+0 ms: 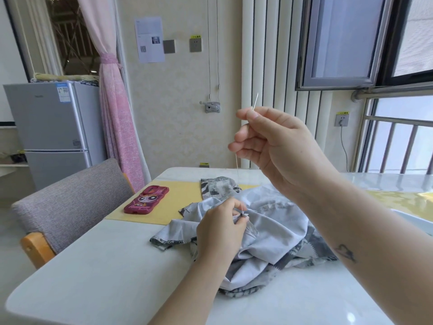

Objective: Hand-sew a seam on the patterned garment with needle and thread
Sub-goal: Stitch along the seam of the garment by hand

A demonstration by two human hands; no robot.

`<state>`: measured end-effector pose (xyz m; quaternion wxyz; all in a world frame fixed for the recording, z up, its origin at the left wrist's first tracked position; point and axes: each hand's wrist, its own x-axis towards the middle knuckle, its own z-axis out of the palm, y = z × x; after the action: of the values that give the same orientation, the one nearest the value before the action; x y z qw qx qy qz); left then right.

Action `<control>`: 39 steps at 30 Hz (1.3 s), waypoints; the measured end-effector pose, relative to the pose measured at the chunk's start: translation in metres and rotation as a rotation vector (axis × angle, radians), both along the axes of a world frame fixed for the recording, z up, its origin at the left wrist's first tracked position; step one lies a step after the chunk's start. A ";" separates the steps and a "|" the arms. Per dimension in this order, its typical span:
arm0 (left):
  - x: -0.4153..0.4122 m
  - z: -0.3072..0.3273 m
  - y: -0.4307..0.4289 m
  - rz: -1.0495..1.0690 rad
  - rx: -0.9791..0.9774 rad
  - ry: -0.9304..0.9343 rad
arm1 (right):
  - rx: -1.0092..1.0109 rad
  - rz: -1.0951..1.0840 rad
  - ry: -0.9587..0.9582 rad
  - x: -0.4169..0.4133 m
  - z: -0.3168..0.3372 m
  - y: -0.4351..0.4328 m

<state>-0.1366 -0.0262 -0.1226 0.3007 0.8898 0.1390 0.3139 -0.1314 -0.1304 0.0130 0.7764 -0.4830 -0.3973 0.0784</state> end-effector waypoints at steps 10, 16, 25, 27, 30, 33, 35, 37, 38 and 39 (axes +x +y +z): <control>-0.001 -0.003 0.017 -0.124 -0.128 0.023 | 0.105 -0.156 0.206 0.034 -0.012 -0.007; 0.002 -0.005 0.014 -0.218 -0.188 -0.062 | -0.319 -0.468 -0.102 0.059 -0.040 -0.007; 0.004 -0.004 0.012 -0.211 -0.194 -0.053 | -1.096 -0.771 -1.064 0.075 -0.084 -0.005; 0.004 -0.005 0.013 -0.212 -0.197 -0.056 | -1.117 -0.746 -1.026 0.076 -0.084 -0.008; 0.004 -0.005 0.013 -0.213 -0.189 -0.079 | -1.030 -0.572 -0.721 0.074 -0.078 -0.012; 0.005 -0.004 0.013 -0.206 -0.198 -0.097 | -0.818 -0.403 -0.386 0.074 -0.074 -0.014; 0.005 -0.004 0.012 -0.205 -0.201 -0.103 | -0.663 -0.278 -0.185 0.071 -0.073 -0.014; 0.005 -0.004 0.012 -0.213 -0.205 -0.111 | -0.542 -0.164 -0.032 0.067 -0.073 -0.013; 0.005 -0.004 0.012 -0.217 -0.209 -0.114 | -0.496 -0.115 0.034 0.064 -0.072 -0.012; 0.005 -0.004 0.011 -0.220 -0.214 -0.113 | -0.459 -0.074 0.088 0.061 -0.072 -0.011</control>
<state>-0.1317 -0.0149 -0.1262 0.4337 0.8434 0.0562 0.3120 -0.0709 -0.1415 -0.0592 0.6651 -0.6574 -0.3166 0.1591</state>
